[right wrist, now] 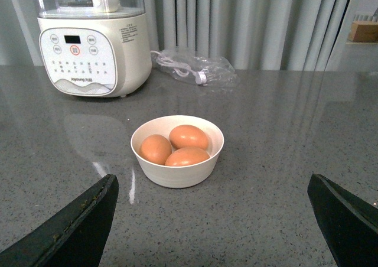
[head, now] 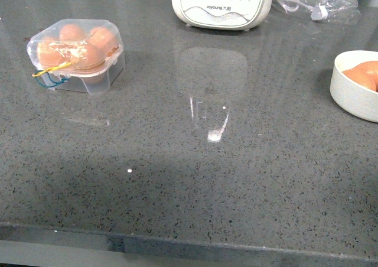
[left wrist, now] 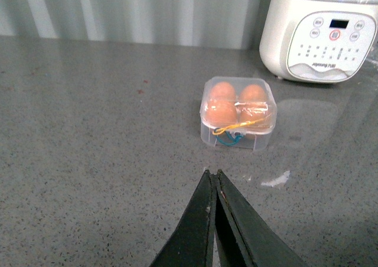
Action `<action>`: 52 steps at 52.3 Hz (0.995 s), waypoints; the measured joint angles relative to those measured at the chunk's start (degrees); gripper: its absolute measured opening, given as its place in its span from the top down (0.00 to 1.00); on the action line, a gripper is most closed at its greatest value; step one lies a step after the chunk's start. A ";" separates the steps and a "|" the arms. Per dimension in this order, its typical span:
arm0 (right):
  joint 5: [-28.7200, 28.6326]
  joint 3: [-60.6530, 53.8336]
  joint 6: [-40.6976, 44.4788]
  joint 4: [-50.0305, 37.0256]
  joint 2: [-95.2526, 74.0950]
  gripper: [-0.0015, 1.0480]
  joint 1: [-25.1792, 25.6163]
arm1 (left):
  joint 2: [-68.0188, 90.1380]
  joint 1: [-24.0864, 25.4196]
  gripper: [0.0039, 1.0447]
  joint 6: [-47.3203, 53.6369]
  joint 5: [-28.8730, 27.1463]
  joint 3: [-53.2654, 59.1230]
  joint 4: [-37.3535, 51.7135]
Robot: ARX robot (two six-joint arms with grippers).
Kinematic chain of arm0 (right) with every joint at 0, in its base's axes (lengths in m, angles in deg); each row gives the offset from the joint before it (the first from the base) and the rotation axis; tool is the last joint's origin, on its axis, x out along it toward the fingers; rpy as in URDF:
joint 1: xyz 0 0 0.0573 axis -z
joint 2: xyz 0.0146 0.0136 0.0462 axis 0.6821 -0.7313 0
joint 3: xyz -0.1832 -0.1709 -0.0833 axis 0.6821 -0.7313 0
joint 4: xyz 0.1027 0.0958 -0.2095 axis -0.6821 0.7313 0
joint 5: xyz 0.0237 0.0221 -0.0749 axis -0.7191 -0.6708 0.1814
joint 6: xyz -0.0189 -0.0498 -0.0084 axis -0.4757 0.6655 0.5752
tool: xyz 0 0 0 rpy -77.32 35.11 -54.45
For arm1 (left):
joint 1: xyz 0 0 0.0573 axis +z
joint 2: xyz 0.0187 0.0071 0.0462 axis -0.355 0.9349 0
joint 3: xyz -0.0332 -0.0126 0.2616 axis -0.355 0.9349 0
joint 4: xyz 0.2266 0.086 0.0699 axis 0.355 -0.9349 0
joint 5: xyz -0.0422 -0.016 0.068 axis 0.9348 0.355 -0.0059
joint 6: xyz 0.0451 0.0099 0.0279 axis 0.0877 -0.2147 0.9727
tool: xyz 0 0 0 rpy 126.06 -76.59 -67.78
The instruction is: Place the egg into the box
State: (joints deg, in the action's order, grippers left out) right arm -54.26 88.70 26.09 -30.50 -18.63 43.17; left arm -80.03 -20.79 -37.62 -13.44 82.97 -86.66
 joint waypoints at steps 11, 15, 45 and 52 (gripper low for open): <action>0.00 0.00 -0.02 0.00 0.00 0.07 0.00 | -2.01 0.00 0.97 0.00 0.00 0.02 -0.55; 0.00 0.00 -0.02 0.00 0.00 0.07 0.00 | -2.01 0.00 0.97 0.00 0.00 0.00 -0.55; 0.00 0.00 -0.02 0.00 0.00 0.07 0.00 | -2.01 0.00 0.13 -0.04 0.02 0.02 -0.55; 0.00 0.00 0.00 0.00 0.00 0.07 0.00 | -2.01 0.00 0.07 -0.02 0.02 0.02 -0.55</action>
State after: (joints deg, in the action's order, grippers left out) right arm -54.26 88.70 26.09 -30.50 -18.63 43.17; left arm -82.04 -20.79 -37.64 -13.42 82.99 -87.21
